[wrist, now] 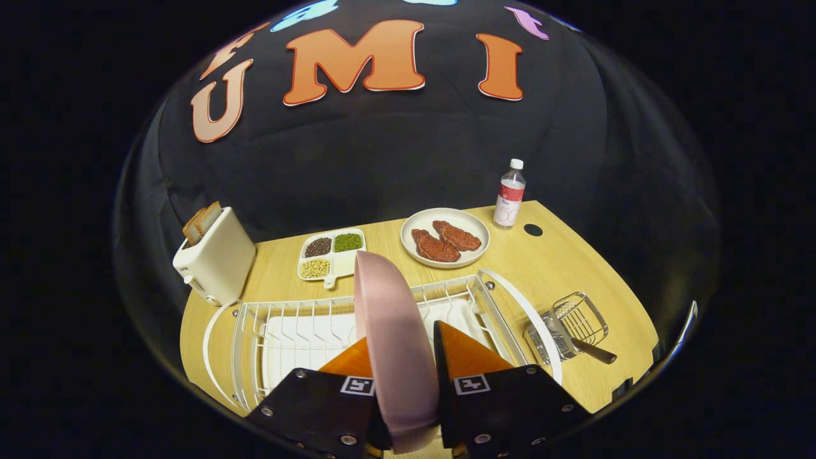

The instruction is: Take the plate from the dish rack, then take the spoon from the basket and place it into the plate.

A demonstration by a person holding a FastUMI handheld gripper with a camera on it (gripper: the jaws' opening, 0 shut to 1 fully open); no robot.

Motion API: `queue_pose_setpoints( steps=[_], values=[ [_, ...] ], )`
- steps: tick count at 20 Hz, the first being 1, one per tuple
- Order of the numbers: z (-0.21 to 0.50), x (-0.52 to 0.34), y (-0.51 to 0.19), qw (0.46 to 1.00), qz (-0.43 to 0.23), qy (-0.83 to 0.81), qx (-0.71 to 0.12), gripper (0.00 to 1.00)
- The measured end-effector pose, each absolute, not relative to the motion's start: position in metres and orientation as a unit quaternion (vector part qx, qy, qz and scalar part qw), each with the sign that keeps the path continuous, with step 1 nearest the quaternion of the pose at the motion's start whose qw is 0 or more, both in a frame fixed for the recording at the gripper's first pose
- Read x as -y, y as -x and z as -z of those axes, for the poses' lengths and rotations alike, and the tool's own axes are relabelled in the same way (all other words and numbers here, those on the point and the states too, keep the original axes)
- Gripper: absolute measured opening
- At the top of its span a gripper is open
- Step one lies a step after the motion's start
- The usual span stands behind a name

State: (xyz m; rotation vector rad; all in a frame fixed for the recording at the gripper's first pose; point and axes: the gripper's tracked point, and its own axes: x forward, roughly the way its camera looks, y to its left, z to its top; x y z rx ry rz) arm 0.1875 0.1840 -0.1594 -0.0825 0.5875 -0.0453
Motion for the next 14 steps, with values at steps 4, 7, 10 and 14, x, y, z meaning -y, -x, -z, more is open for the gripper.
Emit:
queue_pose_setpoints(
  steps=[4, 7, 10, 14],
  values=[
    [0.136, -0.187, -0.191, 0.964, 0.024, 0.061, -0.257, 0.29],
    [0.118, -0.191, -0.186, 0.968, 0.018, 0.052, -0.247, 0.29],
    [0.109, -0.187, -0.172, 0.968, 0.014, 0.036, -0.247, 0.28],
    [0.095, -0.179, -0.143, 0.970, 0.007, 0.027, -0.240, 0.29]
  ],
)
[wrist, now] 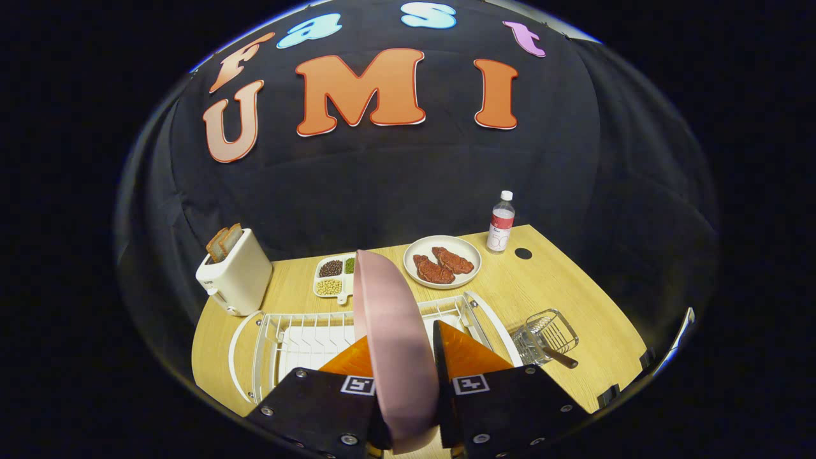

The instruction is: Take the plate from the dish rack, then take the spoon from the basket and place it into the plate.

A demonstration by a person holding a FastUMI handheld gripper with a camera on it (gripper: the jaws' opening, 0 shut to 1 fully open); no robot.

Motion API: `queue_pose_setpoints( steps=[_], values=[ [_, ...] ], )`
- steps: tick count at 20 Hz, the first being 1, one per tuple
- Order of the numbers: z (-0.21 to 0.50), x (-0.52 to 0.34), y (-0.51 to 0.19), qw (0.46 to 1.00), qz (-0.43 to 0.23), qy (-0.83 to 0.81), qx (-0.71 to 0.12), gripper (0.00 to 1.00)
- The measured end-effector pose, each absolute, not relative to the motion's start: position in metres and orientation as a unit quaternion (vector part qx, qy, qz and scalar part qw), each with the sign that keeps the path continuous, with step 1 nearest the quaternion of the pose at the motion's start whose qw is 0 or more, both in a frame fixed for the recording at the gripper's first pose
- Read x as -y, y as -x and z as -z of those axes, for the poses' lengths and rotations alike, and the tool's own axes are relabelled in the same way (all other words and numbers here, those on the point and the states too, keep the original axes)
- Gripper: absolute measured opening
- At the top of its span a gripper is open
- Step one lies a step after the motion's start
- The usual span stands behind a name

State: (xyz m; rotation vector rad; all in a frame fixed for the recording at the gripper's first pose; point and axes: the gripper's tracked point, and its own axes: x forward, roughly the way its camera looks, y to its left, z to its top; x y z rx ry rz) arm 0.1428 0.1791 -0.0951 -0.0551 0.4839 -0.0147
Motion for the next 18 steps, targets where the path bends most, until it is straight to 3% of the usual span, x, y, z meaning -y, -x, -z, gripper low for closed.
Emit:
queue_pose_setpoints(
  steps=[9, 18],
  values=[
    [0.109, -0.159, -0.051, 0.963, -0.015, -0.036, -0.267, 0.28],
    [0.176, -0.143, 0.021, 0.933, -0.030, -0.130, -0.334, 0.28]
  ],
)
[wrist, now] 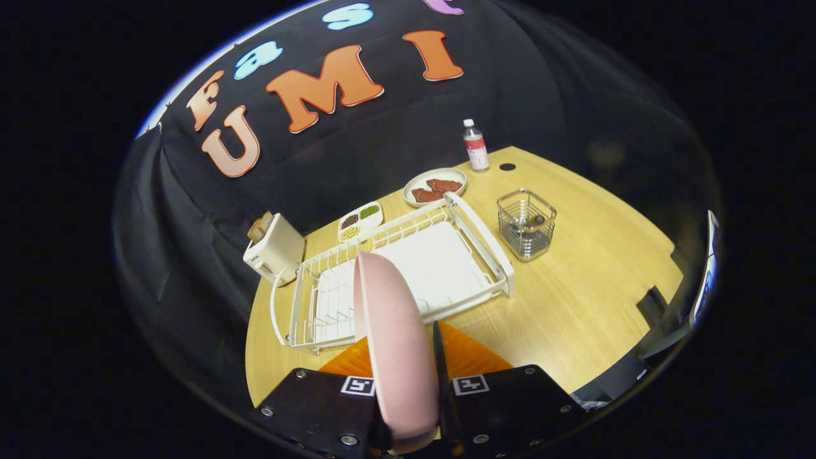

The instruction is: Take the plate from the dish rack, then take the spoon from the basket and place it into the plate.

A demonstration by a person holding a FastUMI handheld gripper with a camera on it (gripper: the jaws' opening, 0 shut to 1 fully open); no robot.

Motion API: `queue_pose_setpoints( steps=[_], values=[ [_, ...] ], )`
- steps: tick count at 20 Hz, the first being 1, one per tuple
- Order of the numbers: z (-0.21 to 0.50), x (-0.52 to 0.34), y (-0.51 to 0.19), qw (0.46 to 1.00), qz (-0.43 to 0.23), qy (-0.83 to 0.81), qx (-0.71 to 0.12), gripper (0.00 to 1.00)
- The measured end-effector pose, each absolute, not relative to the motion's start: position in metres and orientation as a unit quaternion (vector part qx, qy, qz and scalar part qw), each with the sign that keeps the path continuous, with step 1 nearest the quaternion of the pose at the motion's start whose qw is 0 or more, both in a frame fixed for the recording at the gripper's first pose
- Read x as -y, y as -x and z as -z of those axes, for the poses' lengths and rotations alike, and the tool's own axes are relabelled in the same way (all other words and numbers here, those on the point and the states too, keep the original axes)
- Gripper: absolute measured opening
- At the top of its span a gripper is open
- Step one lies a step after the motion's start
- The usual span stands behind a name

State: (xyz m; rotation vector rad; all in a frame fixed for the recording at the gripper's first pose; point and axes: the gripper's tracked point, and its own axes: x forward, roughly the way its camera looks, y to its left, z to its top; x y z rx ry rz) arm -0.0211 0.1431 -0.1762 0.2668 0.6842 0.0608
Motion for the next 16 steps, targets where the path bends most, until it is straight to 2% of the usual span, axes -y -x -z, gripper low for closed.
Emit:
queue_pose_setpoints(
  steps=[8, 16],
  values=[
    [0.251, -0.148, 0.059, 0.884, -0.043, -0.239, -0.400, 0.29],
    [0.293, -0.171, 0.054, 0.853, -0.060, -0.275, -0.439, 0.29]
  ],
)
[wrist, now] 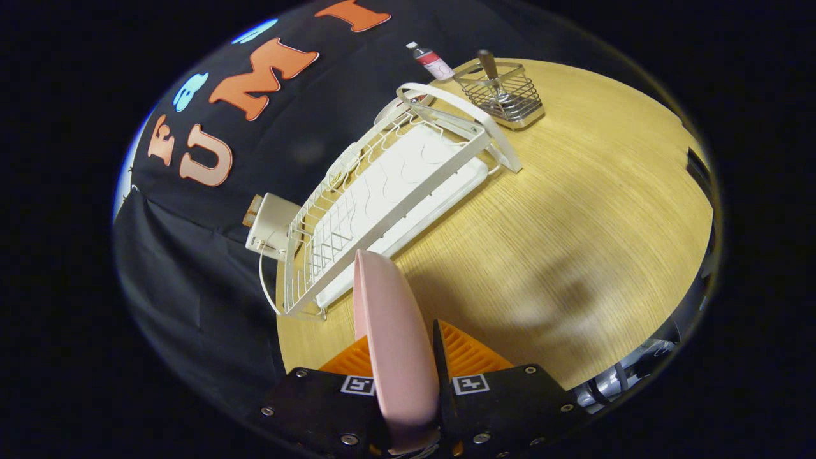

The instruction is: Take the plate from the dish rack, then take the spoon from the basket and place it into the plate.

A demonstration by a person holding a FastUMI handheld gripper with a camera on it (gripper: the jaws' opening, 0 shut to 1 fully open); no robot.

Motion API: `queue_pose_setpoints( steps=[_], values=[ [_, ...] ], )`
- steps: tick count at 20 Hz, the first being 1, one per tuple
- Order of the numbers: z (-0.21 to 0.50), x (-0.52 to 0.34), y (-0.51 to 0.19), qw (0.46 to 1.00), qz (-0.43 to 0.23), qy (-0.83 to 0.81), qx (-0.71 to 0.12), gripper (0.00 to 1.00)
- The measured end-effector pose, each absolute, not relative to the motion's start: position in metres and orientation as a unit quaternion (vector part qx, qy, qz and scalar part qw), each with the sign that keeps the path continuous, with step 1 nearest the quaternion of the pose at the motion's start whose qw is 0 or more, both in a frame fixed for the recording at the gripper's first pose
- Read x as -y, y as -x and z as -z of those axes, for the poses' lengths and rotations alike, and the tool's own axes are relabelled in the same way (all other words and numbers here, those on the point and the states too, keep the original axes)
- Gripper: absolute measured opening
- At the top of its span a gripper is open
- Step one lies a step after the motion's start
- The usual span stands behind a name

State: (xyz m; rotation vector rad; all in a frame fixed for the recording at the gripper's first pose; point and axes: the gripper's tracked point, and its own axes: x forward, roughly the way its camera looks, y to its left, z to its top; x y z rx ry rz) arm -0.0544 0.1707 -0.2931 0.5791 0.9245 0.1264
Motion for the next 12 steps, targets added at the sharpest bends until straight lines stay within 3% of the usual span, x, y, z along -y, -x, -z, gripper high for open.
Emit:
queue_pose_setpoints(
  steps=[12],
  values=[
    [0.305, -0.172, 0.054, 0.838, -0.051, -0.271, -0.470, 0.34]
  ],
)
